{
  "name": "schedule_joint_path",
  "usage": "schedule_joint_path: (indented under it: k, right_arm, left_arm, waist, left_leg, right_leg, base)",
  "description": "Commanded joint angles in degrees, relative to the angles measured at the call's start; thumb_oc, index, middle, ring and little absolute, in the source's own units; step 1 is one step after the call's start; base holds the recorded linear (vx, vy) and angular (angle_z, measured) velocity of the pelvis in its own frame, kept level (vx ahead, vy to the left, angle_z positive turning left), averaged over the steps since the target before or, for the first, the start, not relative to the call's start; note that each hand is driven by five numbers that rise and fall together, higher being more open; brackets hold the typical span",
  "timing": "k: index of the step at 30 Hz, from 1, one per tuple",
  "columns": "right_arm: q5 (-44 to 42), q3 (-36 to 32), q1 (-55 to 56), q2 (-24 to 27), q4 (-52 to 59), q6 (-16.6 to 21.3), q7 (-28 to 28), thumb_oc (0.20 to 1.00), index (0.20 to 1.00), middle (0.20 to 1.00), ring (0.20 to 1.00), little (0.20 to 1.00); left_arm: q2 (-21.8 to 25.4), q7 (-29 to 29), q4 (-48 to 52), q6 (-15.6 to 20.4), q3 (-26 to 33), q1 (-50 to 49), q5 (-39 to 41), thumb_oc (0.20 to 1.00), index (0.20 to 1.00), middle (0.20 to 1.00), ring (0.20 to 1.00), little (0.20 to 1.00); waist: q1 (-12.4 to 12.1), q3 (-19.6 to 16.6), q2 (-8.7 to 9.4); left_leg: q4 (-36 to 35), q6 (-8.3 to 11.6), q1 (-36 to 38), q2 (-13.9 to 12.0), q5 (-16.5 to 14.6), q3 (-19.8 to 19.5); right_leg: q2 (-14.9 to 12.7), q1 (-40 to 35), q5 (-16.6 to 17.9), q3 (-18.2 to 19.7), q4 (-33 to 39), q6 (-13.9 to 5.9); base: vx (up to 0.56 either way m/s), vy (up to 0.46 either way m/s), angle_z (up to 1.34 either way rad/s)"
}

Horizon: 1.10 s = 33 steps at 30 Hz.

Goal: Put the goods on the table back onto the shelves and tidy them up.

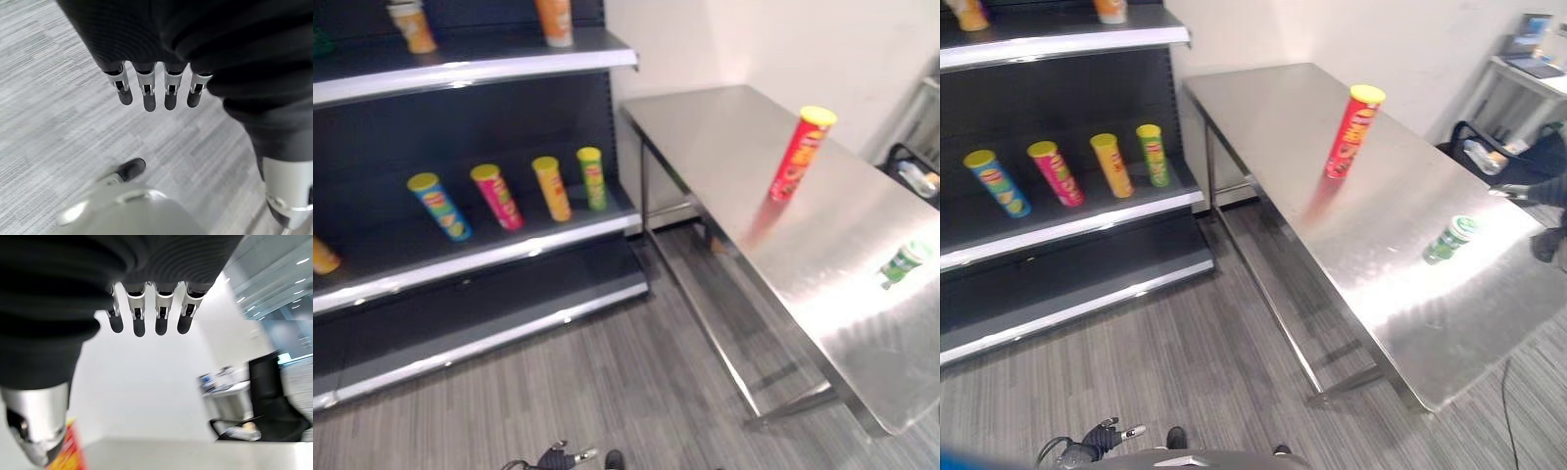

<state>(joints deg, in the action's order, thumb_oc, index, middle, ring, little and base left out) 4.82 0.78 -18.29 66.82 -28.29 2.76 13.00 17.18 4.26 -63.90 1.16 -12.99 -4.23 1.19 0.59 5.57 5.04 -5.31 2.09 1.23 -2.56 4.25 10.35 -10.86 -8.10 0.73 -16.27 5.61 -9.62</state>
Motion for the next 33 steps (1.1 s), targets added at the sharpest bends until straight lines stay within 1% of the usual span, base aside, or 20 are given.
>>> schedule_joint_path:
  k: [1, 3, 4, 9, 14, 19, 21, 25, 26, 33]
  right_arm:
    - [4.3, 1.0, -3.5, 2.6, -10.4, -2.6, -0.3, 1.000, 1.000, 1.000, 1.000, 1.000]
    - [5.1, 2.9, -4.9, 2.7, -11.7, -2.9, -0.5, 1.000, 1.000, 1.000, 1.000, 1.000]
    - [5.9, 4.2, -6.1, 3.0, -14.6, -4.0, -0.6, 1.000, 1.000, 1.000, 1.000, 1.000]
    - [7.3, 5.0, -6.4, 3.5, -18.4, -5.1, -0.8, 1.000, 1.000, 1.000, 1.000, 1.000]
    - [6.9, 4.9, -6.2, 2.8, -20.3, -5.4, -0.6, 1.000, 1.000, 1.000, 1.000, 1.000]
    - [4.0, 5.8, -8.6, 0.8, -23.0, -5.1, -0.2, 1.000, 1.000, 1.000, 1.000, 1.000]
    - [2.2, 6.4, -10.1, -0.9, -23.9, -5.1, 0.6, 1.000, 1.000, 1.000, 1.000, 1.000]
    - [-0.5, 5.0, -10.6, -3.4, -23.1, -4.7, 2.0, 1.000, 1.000, 1.000, 1.000, 1.000]
    - [-1.7, 4.2, -10.9, -4.7, -22.8, -4.3, 3.2, 1.000, 1.000, 1.000, 1.000, 1.000]
    - [-2.3, 4.5, -11.3, -6.2, -21.7, -3.8, 4.0, 1.000, 1.000, 1.000, 1.000, 1.000]
  left_arm:
    - [0.8, 0.9, -2.4, 1.1, 1.3, 3.9, 1.5, 1.000, 1.000, 1.000, 1.000, 1.000]
    - [0.9, 0.9, -2.2, 1.1, 1.5, 3.6, 1.7, 1.000, 1.000, 1.000, 1.000, 1.000]
    - [0.8, 1.1, -2.4, 1.0, 1.4, 2.8, 2.2, 1.000, 1.000, 1.000, 1.000, 1.000]
    - [0.2, 0.8, -2.6, 0.8, 1.8, 1.1, 2.7, 1.000, 1.000, 1.000, 1.000, 1.000]
    - [0.0, 0.3, -2.4, 0.7, 1.7, -0.2, 3.1, 1.000, 1.000, 1.000, 1.000, 1.000]
    - [0.5, 0.3, -2.8, 0.7, 1.3, -0.6, 3.1, 1.000, 1.000, 1.000, 1.000, 1.000]
    - [0.7, 0.3, -2.6, 0.6, 1.3, -0.8, 3.4, 1.000, 1.000, 1.000, 1.000, 1.000]
    - [0.9, 0.5, -2.3, 0.6, 1.4, -0.9, 3.6, 1.000, 1.000, 1.000, 1.000, 1.000]
    - [1.0, 0.5, -2.0, 0.6, 1.3, -1.0, 3.6, 1.000, 1.000, 1.000, 1.000, 1.000]
    - [0.9, 0.4, -1.3, 0.5, 1.1, -1.7, 3.5, 1.000, 1.000, 1.000, 1.000, 1.000]
  waist:
    - [0.5, 2.6, -1.38]
    - [0.5, 2.6, -1.56]
    - [0.1, 2.8, -2.01]
    - [-0.1, 2.9, -2.72]
    - [-0.3, 3.2, -3.32]
    - [-0.4, 3.7, -4.16]
    - [-0.6, 3.9, -4.67]
    - [-0.7, 3.9, -5.40]
    - [-0.8, 3.9, -5.80]
    - [-1.2, 4.0, -6.45]
  left_leg:
    - [2.9, 5.99, 3.1, -6.5, -5.5, 0.5]
    - [3.0, 6.13, 2.8, -6.6, -5.3, 0.2]
    - [3.0, 6.48, 2.2, -6.9, -4.7, -0.7]
    - [2.9, 6.60, 2.0, -7.1, -4.3, -1.9]
    - [2.6, 6.66, 1.9, -7.3, -3.9, -2.2]
    - [2.2, 6.83, 1.5, -7.3, -3.4, -2.5]
    - [2.1, 6.75, 1.3, -7.2, -3.3, -2.8]
    - [1.8, 6.64, 1.3, -6.9, -3.3, -2.9]
    - [1.6, 6.52, 1.5, -6.7, -3.3, -3.0]
    - [1.4, 6.27, 1.7, -6.3, -3.6, -3.4]
  right_leg:
    - [-1.5, 2.4, -3.7, 1.2, -4.3, -1.17]
    - [-1.3, 2.2, -3.9, 0.8, -4.3, -0.99]
    - [-0.8, 1.8, -4.4, 0.2, -4.2, -0.61]
    - [-0.2, 1.3, -4.8, -0.3, -4.0, -0.02]
    - [0.3, 1.3, -4.8, -0.5, -3.6, 0.12]
    - [0.7, 2.0, -4.7, -0.3, -3.0, 0.25]
    - [0.8, 2.2, -4.7, -0.3, -2.8, 0.27]
    - [0.8, 2.3, -4.7, -0.2, -2.7, 0.31]
    - [0.8, 2.3, -4.6, -0.2, -2.7, 0.26]
    - [0.6, 2.2, -4.7, -0.3, -2.6, 0.22]
  base:
    - [-0.02, -0.138, 0.10]
    - [0.00, -0.072, 0.22]
    - [0.01, -0.066, 0.28]
    - [0.03, -0.067, 0.13]
    - [0.02, -0.041, -0.01]
    - [0.01, -0.041, -0.01]
    - [0.00, 0.000, 0.00]
    - [0.01, -0.003, 0.00]
    - [0.00, 0.000, 0.00]
    - [0.01, 0.000, 0.00]
